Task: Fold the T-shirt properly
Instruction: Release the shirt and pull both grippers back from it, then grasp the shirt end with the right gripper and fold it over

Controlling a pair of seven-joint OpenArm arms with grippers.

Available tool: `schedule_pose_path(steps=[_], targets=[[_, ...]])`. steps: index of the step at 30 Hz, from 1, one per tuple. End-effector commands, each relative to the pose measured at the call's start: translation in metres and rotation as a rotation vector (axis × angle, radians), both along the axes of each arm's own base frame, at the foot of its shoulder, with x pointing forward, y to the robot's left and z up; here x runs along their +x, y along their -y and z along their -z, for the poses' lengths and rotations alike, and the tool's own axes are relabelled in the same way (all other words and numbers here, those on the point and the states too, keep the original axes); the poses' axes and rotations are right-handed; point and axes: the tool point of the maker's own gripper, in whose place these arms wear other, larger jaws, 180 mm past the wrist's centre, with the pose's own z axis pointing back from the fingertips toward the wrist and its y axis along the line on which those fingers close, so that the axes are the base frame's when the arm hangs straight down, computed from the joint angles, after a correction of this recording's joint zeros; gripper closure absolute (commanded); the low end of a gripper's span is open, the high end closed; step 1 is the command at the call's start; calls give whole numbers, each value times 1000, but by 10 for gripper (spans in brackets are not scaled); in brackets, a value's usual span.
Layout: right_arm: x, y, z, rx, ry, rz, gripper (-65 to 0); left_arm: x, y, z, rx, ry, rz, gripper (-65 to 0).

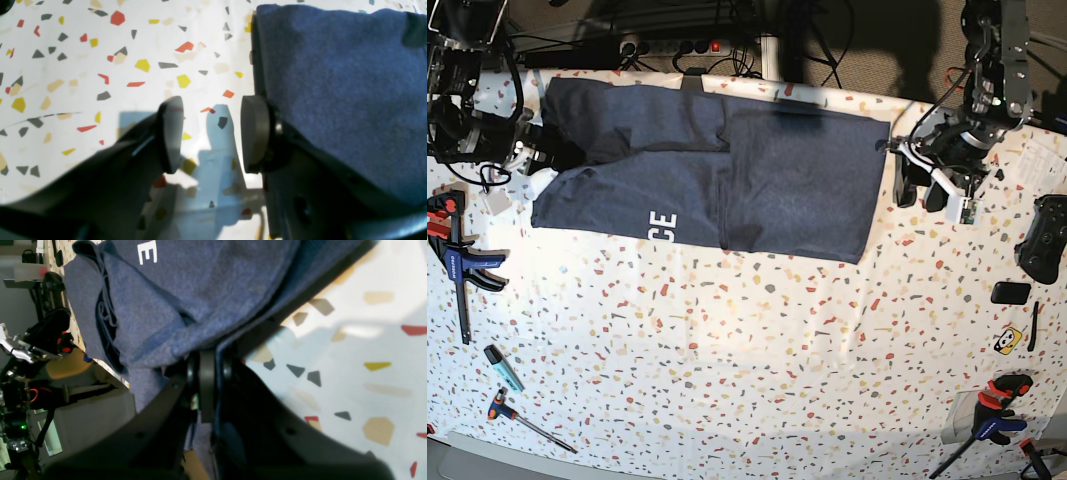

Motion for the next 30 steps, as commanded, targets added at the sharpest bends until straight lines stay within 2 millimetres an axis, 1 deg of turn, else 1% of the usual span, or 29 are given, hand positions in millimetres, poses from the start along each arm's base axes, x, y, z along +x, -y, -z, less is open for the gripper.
schedule_pose_path(steps=[1, 3, 6, 9, 11, 13, 15, 17, 21, 23, 25, 30], targets=[[11, 8, -15, -7, 49, 4, 0, 6, -1, -12, -4, 44, 4, -273], [12, 14, -18, -22, 52, 5, 0, 5, -1, -10, 5, 31, 7, -273], [13, 29, -25, -61, 55, 1, 0, 3, -1, -8, 6, 18, 8, -273], [18, 38, -42, -55, 91, -1, 0, -3, -1, -4, 4, 6, 8, -273], [23, 38, -56, -48, 128, -14, 0, -9, 1, 1, 0, -7, 7, -273], [28, 29, -70, -39, 175, -44, 0, -16, 4, 4, -10, -14, 16, -273], [31, 11, -84, -26, 229, -91, 0, -20, 7, 7, -17, -16, 29, -273], [31, -14, -96, -17, 279, -156, 0, -23, 12, 12, -22, -30, 42, -273], [32, -67, -120, 5, 412, -235, 0, -26, 34, 15, -43, -36, 95, -273], [30, -90, -127, 18, 456, -265, 0, -29, 45, 16, -51, -37, 122, -273], [26, -115, -130, 62, 476, -300, 0, -31, 50, 18, -27, -38, 146, -273], [18, -177, -117, 160, 463, -363, 0, -31, 47, 22, 17, -41, 153, -272]])
